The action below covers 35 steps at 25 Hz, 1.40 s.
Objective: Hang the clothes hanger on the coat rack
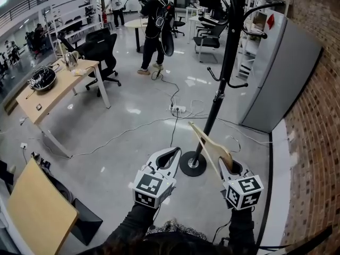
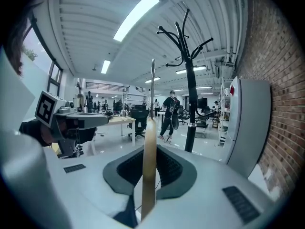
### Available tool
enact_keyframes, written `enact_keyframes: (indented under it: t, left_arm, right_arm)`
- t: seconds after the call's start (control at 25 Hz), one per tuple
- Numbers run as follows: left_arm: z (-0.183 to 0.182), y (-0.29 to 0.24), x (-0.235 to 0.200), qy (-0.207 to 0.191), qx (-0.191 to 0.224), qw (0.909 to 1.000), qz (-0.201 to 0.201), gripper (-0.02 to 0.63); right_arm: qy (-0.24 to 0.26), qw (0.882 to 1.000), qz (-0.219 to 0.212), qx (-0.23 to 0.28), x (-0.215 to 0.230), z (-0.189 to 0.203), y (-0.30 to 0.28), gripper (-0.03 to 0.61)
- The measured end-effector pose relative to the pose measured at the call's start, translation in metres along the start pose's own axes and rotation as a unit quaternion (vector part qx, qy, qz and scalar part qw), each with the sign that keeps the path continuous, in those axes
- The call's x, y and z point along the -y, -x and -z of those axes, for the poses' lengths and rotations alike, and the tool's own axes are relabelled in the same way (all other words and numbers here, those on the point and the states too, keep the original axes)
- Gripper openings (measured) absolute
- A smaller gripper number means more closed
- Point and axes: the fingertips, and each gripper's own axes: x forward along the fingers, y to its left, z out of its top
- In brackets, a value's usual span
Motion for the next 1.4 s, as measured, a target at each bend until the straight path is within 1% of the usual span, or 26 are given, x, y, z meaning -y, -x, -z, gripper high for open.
enact_keyframes:
  t: [0.24,0.6,0.72,0.96,1.24,1.4]
  left_arm:
    - [0.009,-0.018,-0.026,0.009,-0.006,0.9999,0.003,0.008]
    - [0.018,-0.054,-0.048,0.014,-0.016,0.9998,-0.004,0.008]
    - [0.019,-0.07,-0.056,0.016,-0.018,0.9996,-0.011,0.008]
    - [0.007,-0.116,-0.074,0.012,-0.013,0.9993,-0.032,0.008]
    - [0.002,-0.158,-0.09,0.01,-0.014,0.9988,-0.046,0.008]
    - [0.005,-0.174,-0.098,0.011,-0.021,0.998,-0.058,0.008]
  right_arm:
    - [-0.007,1.0,0.009,-0.009,0.01,0.0,-0.028,0.06]
    - [-0.012,1.0,0.001,-0.015,0.033,-0.001,-0.065,0.06]
    - [-0.011,1.0,-0.007,-0.018,0.046,-0.003,-0.082,0.06]
    - [0.002,0.999,-0.03,-0.02,0.082,-0.016,-0.121,0.06]
    - [0.014,0.998,-0.052,-0.025,0.118,-0.026,-0.166,0.06]
    - [0.02,0.996,-0.069,-0.044,0.137,-0.019,-0.196,0.06]
